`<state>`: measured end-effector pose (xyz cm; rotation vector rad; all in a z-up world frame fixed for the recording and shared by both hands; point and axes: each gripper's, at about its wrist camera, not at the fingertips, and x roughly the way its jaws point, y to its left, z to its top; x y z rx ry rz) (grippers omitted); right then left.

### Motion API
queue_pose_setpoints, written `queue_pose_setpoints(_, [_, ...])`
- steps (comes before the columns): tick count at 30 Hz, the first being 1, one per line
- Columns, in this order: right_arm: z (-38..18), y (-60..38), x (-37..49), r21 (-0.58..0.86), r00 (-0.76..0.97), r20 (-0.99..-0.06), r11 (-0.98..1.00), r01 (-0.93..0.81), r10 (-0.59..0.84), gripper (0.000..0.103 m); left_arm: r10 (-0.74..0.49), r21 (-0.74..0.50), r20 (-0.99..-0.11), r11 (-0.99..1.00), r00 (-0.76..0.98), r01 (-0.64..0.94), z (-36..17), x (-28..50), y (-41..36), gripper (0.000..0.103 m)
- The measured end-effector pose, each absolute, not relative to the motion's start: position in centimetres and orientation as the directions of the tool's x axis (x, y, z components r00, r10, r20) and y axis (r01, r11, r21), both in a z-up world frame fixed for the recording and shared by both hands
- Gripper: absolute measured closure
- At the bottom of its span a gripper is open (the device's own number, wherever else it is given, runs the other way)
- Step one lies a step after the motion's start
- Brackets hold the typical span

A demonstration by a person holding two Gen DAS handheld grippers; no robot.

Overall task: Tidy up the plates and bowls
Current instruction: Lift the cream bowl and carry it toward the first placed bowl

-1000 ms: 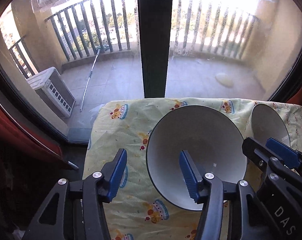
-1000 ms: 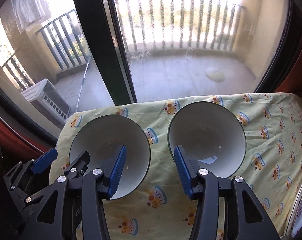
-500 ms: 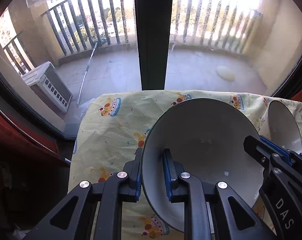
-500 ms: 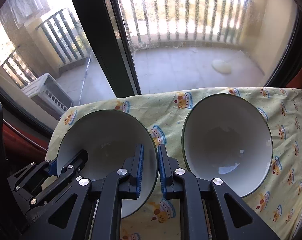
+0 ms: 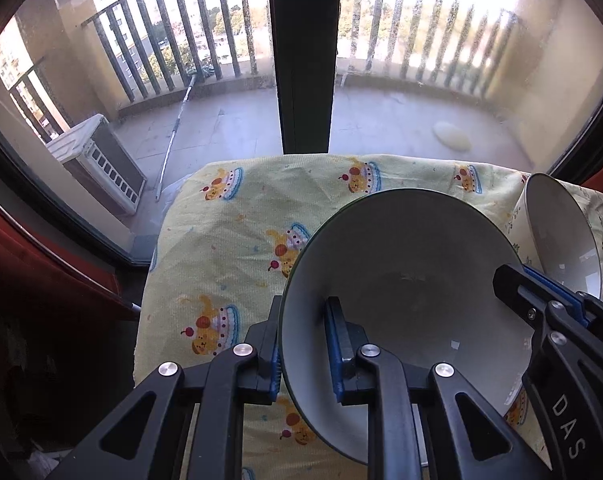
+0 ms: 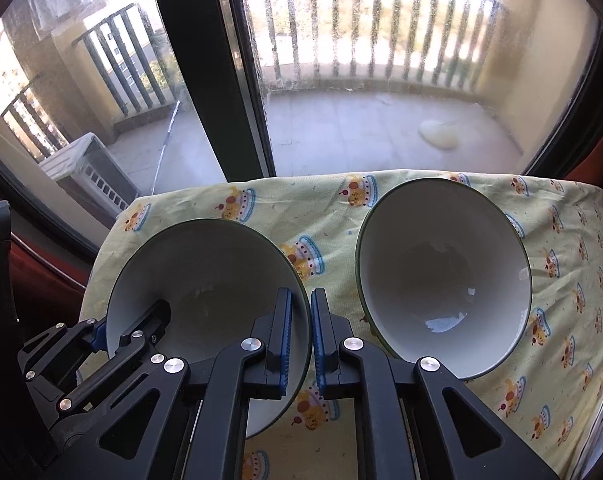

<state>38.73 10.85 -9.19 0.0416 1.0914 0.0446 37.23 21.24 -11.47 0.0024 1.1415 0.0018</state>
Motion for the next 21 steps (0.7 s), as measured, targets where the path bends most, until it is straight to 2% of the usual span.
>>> queue_pose_setpoints(21, [-8.1,7.2,28.4,0.032,0.402,-0.915,0.999,0.037,0.014,0.09,-0.043,-0.031,-0.931,0.999,0.364,0.037,-10.6,27.4,18.0,0.086])
